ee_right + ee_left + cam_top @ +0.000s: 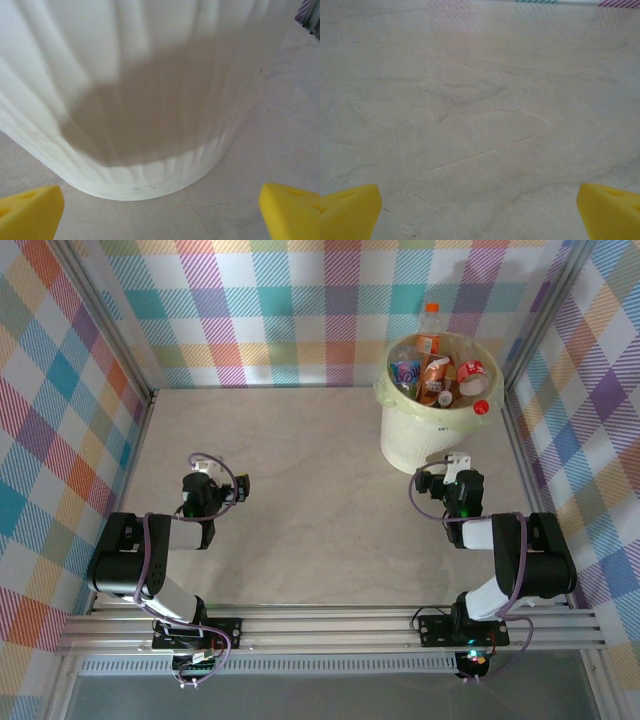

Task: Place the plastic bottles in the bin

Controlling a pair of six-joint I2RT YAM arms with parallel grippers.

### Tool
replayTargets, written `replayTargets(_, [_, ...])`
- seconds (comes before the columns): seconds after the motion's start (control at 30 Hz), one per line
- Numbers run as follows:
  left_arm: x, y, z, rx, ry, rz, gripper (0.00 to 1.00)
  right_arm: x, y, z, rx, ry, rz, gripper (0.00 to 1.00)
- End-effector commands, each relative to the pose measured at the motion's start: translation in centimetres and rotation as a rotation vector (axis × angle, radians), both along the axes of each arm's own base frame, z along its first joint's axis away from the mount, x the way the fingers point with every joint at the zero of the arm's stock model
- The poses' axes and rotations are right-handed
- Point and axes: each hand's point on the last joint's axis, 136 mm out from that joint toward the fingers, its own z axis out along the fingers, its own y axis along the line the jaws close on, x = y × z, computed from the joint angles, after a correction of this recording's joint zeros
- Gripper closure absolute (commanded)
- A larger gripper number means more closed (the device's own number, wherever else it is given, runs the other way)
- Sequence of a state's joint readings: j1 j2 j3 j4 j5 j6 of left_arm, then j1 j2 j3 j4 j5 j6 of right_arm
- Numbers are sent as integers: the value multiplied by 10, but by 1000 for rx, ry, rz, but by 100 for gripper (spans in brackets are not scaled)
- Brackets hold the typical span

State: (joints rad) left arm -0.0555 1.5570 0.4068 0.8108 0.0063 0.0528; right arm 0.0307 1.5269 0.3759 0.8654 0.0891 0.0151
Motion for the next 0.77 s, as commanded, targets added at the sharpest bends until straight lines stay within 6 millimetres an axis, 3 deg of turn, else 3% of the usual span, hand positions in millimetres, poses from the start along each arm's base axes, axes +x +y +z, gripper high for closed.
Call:
replayTargets(0.0, [4, 5, 1, -5, 3, 27, 0, 5, -2, 4, 14, -8, -11, 0])
replayTargets(0.73, [4, 5, 2, -6, 1, 28, 0, 5, -1, 4, 13, -9, -3, 0])
